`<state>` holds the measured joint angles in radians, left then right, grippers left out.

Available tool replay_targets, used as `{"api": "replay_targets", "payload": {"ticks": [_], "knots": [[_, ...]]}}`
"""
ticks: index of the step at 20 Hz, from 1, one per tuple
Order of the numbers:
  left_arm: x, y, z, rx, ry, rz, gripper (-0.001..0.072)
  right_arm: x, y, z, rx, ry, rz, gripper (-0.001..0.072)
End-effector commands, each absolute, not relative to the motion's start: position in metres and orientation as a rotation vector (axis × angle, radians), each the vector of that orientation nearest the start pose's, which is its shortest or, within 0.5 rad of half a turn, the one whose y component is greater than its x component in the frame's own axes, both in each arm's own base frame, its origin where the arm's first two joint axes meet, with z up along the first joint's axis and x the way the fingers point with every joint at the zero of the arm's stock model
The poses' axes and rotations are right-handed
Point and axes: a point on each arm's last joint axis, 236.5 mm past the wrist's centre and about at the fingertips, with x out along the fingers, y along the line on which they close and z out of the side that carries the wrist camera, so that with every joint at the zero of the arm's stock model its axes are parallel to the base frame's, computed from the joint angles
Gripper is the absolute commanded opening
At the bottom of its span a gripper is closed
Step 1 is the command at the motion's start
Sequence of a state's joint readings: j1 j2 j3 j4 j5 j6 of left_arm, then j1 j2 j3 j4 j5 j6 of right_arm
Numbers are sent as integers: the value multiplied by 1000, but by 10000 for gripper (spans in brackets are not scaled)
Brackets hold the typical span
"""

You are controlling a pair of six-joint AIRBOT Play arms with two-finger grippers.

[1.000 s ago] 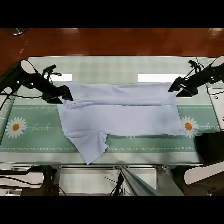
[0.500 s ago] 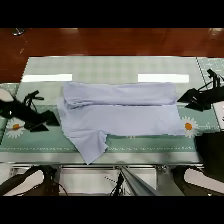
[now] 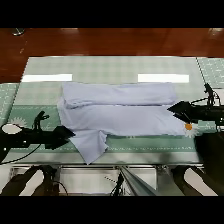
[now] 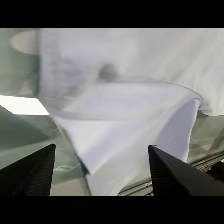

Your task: Fold the shirts.

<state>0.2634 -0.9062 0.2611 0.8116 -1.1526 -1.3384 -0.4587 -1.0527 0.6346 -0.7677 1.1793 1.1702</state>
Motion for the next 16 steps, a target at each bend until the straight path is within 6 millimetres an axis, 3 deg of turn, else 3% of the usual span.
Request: {"api": "replay_targets", "payload": {"ticks": [1,3,5,8,9,12,16], "knots": [[180,-126,-106,-828,1470,-249,703,299,18,-29,771,1170,185,619],[185,-132,-110,-771,1442,-258,702,287,-26,-44,736,1240,2,619],[192,-132,-113,-773,1420,-226,676,249,-68,-61,722,1355,-193,619],[203,-139,-109,-816,1380,-230,146,188,-89,-81,670,1549,-311,619],[205,-143,-107,-812,1364,-264,17,176,-88,-85,662,1593,-321,619],[206,-147,-104,-818,1356,-283,17,172,-73,-86,723,1617,-294,619],[205,-147,-103,-819,1360,-288,17,183,-53,-87,682,1632,-203,619]]}}
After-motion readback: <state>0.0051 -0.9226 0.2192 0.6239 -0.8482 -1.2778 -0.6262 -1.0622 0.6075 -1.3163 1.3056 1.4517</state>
